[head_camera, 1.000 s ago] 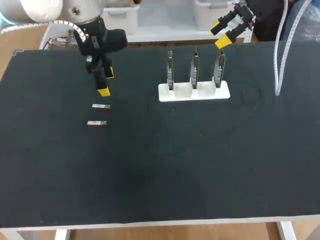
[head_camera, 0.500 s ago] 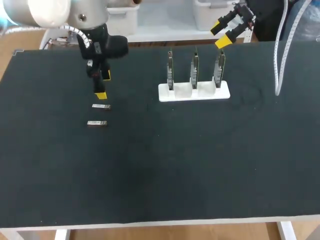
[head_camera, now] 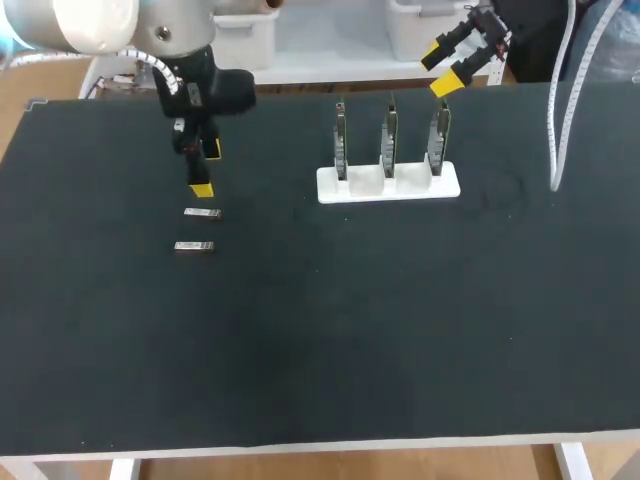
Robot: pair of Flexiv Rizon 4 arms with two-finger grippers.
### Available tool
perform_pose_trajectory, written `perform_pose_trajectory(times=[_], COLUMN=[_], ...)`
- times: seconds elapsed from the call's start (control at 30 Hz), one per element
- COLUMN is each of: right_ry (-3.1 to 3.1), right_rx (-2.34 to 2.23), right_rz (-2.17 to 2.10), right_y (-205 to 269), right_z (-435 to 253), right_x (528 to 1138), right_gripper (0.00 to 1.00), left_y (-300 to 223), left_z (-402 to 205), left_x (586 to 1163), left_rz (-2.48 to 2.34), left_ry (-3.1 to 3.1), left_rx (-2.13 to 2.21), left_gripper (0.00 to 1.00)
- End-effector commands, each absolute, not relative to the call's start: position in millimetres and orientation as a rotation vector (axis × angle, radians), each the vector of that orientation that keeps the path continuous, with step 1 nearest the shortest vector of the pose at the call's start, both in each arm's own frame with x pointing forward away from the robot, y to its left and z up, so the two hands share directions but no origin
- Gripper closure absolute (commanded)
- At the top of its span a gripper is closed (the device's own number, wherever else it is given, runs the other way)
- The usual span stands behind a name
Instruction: Pick up the optical module with the left hand, and insert it into the network port with the right hand.
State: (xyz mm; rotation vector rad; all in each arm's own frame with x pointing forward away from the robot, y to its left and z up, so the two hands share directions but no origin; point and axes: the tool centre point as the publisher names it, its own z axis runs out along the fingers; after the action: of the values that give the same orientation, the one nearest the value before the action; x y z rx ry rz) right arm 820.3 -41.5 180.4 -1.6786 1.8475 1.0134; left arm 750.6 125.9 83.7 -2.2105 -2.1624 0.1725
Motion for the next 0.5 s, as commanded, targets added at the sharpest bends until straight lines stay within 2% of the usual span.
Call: perform_pose_trajectory(times=[0.03, 0.5], right_ry=[1.806, 1.806], right_rx=[-1.779, -1.779], right_rz=[1.204, 1.204], right_y=[-41.2, -41.2], right_z=[181.2, 181.2], right_x=[828.6, 828.6], right_gripper=[0.0, 0.0], left_y=[115.0, 136.7], left_z=[80.0, 51.0], left_x=[748.5, 740.8], left_rz=[0.084, -0.008], left_ry=[-2.073, -2.049], left_rx=[-2.245, -2.257], left_gripper=[0.0, 0.0])
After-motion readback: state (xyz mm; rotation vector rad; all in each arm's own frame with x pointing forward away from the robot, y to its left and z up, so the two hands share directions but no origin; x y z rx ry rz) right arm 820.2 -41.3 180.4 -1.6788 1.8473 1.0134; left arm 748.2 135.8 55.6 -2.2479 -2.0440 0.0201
